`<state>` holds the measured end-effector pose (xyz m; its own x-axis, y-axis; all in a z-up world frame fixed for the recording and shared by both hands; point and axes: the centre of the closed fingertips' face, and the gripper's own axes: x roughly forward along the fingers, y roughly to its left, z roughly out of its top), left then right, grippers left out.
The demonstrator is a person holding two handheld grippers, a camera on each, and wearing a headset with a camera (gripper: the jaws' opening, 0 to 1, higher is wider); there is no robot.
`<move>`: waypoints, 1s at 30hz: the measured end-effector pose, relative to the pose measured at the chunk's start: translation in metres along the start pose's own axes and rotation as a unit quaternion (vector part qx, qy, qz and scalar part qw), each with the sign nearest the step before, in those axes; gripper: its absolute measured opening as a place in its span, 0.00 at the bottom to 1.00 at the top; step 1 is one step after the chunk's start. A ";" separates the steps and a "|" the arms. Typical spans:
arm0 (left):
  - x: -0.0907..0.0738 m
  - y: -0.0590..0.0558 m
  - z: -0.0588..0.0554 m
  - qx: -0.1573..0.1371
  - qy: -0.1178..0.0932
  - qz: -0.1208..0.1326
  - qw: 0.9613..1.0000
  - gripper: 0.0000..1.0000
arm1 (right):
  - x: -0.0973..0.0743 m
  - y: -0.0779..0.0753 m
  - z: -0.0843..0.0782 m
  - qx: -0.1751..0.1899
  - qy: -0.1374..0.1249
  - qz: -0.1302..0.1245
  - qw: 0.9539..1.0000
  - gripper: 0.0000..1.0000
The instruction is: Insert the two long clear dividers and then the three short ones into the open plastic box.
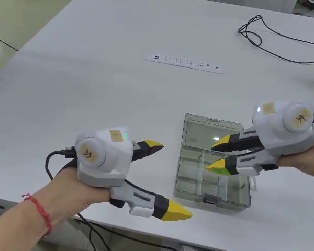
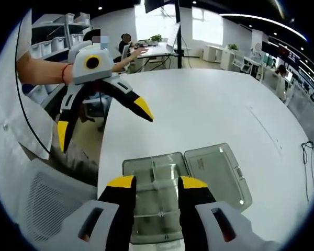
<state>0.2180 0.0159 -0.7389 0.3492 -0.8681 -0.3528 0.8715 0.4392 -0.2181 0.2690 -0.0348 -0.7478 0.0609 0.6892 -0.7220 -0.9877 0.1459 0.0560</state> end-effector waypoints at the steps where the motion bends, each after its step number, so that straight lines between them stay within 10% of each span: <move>1: 0.000 0.000 0.000 -0.001 -0.001 0.000 1.000 1.00 | -0.003 0.001 -0.001 0.001 -0.002 -0.002 1.000 0.34; 30: 0.002 0.000 -0.001 -0.001 0.003 -0.002 1.000 1.00 | -0.060 -0.007 -0.088 0.029 0.060 -0.033 0.997 0.50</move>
<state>0.2187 0.0142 -0.7402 0.3436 -0.8685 -0.3574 0.8719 0.4364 -0.2222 0.2593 -0.1396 -0.7655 0.1042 0.5871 -0.8028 -0.9721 0.2306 0.0425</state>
